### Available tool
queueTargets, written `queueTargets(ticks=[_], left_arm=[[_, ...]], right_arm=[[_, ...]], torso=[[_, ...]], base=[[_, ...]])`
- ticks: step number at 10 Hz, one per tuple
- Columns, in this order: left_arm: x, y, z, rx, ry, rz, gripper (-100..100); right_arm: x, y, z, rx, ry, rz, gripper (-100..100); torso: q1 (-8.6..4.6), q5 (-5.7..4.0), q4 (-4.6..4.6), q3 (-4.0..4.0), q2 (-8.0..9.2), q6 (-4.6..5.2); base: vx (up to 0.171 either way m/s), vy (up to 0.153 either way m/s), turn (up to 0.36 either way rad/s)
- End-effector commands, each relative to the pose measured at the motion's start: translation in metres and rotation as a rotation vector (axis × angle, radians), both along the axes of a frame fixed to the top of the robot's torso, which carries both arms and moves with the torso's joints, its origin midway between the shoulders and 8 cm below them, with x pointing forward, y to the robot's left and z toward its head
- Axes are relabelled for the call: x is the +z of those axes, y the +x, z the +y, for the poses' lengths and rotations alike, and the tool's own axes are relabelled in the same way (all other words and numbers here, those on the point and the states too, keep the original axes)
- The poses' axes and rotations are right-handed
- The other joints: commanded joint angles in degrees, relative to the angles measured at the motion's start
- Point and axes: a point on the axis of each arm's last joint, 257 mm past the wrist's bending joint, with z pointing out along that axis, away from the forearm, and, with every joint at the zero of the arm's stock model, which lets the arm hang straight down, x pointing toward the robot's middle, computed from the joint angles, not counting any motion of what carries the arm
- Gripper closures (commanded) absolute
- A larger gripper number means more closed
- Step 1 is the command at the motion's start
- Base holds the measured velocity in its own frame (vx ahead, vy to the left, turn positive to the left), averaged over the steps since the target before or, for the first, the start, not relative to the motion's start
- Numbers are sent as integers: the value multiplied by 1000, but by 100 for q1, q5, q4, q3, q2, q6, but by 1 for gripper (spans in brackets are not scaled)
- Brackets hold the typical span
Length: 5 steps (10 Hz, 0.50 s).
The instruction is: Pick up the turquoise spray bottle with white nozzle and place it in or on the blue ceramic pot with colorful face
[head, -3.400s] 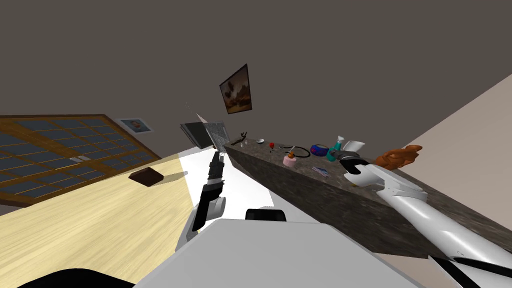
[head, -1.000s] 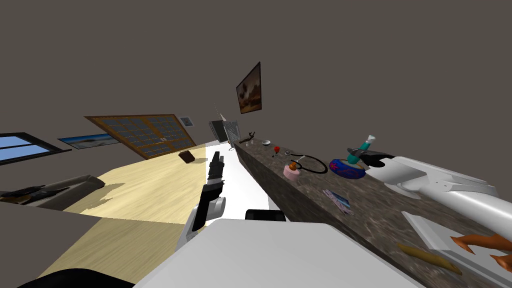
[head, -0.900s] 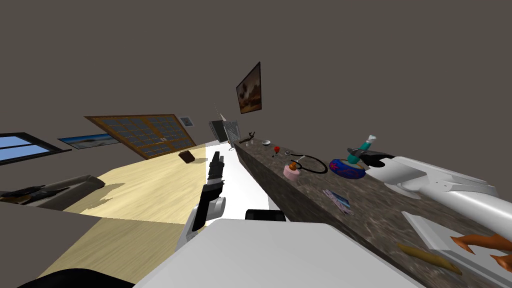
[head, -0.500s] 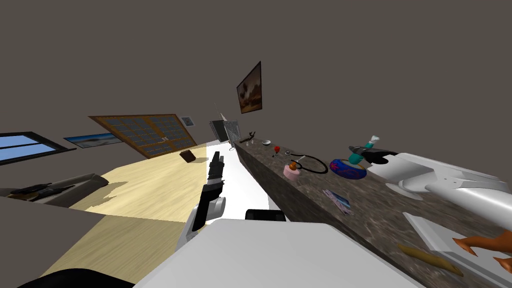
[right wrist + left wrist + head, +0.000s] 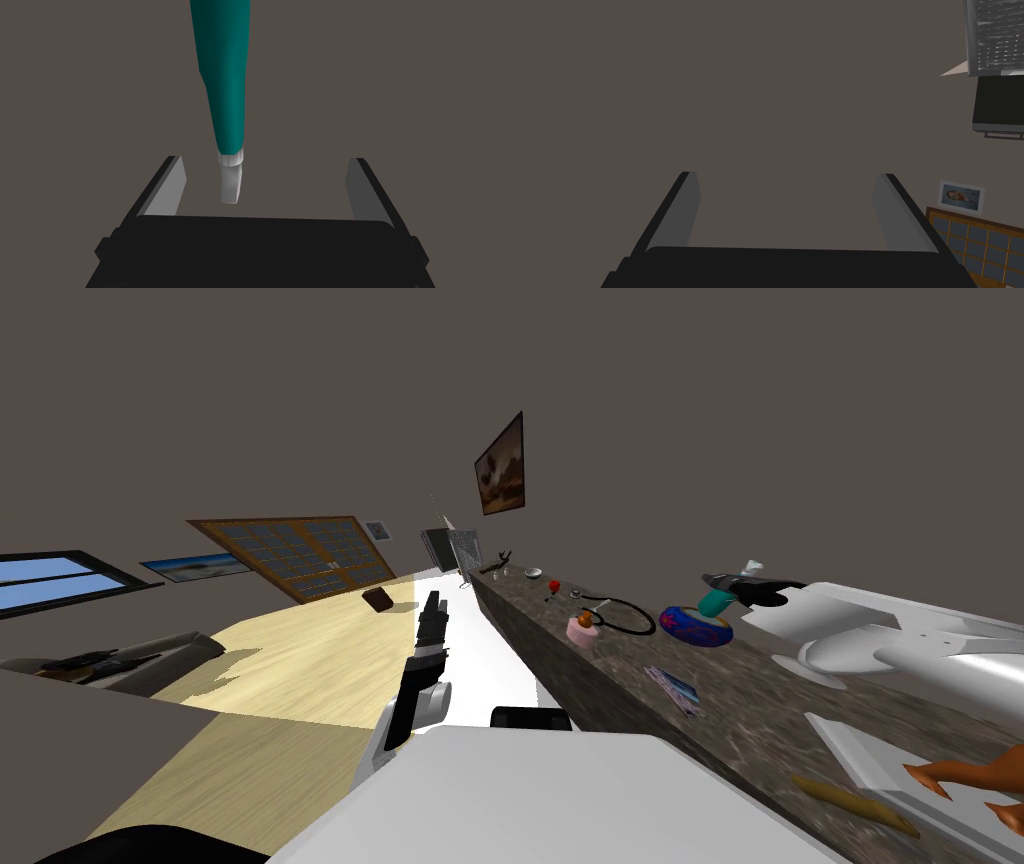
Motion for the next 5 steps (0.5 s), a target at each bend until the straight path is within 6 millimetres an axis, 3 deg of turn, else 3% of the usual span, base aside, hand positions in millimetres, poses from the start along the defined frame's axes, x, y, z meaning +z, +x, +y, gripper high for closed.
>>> queueTargets(ticks=[1, 2, 3, 5], left_arm=[[0, 0, 0, 0, 0, 0, 0], [0, 0, 0, 0, 0, 0, 0], [0, 0, 0, 0, 0, 0, 0], [0, 0, 0, 0, 0, 0, 0]], right_arm=[[8, 0, 2, -3, 1, 3, -100], [6, 0, 0, -1, 1, 1, -100], [7, 0, 0, -2, 1, 2, 0], [7, 0, 0, -2, 1, 2, 0]], torso=[[0, 0, 0, 0, 0, 0], [0, 0, 0, 0, 0, 0], [1, -1, -1, -1, -2, 1], [2, -1, -1, -3, -4, 0]], base=[[-12, -10, 17], [-5, -5, 3], [0, 0, 0], [0, 0, 0]])
